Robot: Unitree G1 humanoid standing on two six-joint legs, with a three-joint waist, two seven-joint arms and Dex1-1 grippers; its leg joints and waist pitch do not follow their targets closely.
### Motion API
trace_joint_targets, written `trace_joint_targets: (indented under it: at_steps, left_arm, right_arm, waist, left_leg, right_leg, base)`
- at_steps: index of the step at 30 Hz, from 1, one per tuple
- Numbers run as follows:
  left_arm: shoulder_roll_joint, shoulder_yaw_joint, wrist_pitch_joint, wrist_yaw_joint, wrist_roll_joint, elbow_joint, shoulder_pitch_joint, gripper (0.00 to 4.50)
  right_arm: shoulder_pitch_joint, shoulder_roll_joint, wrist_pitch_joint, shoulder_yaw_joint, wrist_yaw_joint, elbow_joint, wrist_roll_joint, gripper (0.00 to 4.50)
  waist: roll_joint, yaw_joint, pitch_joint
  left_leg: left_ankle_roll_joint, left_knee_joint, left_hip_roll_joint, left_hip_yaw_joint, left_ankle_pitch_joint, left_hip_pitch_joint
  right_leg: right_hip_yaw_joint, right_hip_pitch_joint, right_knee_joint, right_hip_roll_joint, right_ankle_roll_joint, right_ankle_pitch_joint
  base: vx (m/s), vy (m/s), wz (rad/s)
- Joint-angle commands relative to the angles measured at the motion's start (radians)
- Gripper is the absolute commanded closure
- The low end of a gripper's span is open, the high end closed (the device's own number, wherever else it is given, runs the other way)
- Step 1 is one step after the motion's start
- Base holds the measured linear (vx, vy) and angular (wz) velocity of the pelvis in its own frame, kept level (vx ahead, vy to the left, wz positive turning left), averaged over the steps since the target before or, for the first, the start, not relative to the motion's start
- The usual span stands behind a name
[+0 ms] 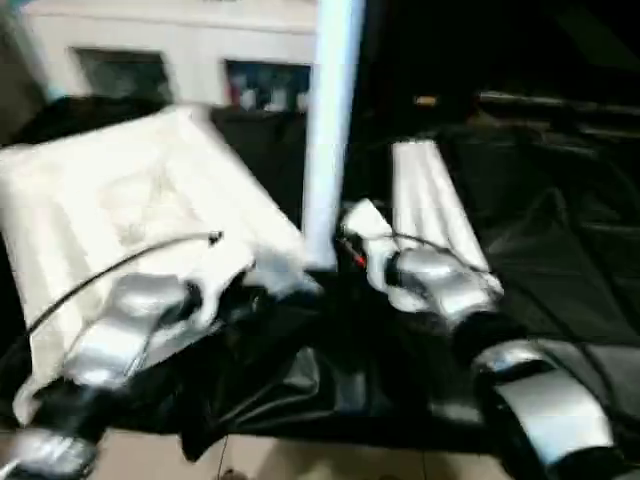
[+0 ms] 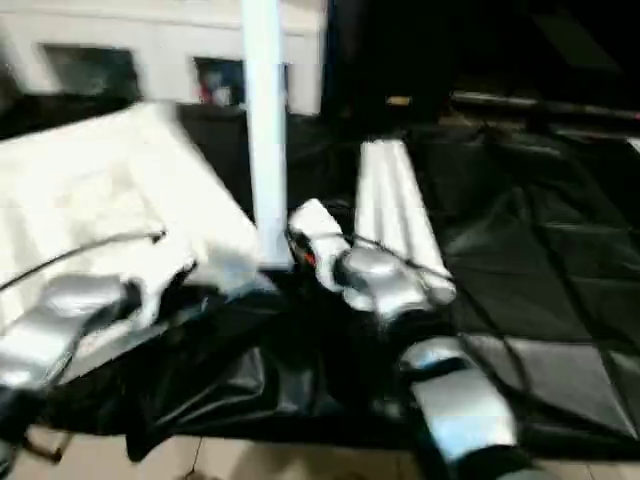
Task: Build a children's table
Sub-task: Rotate leg to tighten
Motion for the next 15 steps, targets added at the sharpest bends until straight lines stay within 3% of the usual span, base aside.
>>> trace_joint_targets:
  at_steps: [1,3,7,15]
  left_arm:
    - [0.003,-0.035,-0.022,-0.069,-0.035,-0.058,-0.001,4.50]
    - [0.024,-0.032,-0.017,-0.102,-0.048,-0.077,0.011,4.50]
    - [0.035,-0.028,-0.022,-0.112,-0.050,-0.079,0.015,4.50]
    - [0.080,-0.020,-0.036,-0.160,-0.060,-0.080,0.020,4.50]
  right_arm:
    - [0.007,-0.017,-0.025,0.010,0.035,-0.029,-0.015,0.65]
    - [0.015,-0.037,-0.020,0.001,0.091,-0.057,0.008,0.65]
    - [0.021,-0.051,-0.009,0.004,0.139,-0.083,0.021,0.65]
    - [0.037,-0.066,0.022,0.021,0.267,-0.126,0.057,1.27]
  waist:
    - [0.015,-0.001,-0.074]
    - [0.015,0.002,-0.071]
    - [0.016,0.002,-0.069]
    - [0.016,0.004,-0.074]
  left_leg:
    - [0.068,-0.061,0.024,0.007,-0.151,0.014]
    - [0.038,-0.066,0.024,0.003,-0.189,0.014]
    - [0.018,-0.068,0.023,0.002,-0.218,0.015]
    - [0.032,-0.064,0.022,0.001,-0.172,0.012]
  right_leg:
    - [0.045,0.060,-0.054,-0.056,-0.276,-0.029]
    - [0.047,0.061,-0.059,-0.057,-0.255,-0.096]
    - [0.048,0.060,-0.063,-0.057,-0.237,-0.139]
    - [0.046,0.062,-0.056,-0.055,-0.251,-0.075]
  base:
    - [0.000,0.000,0.00]
    - [0.000,0.000,0.00]
    - [0.000,0.000,0.00]
    - [0.000,0.000,0.00]
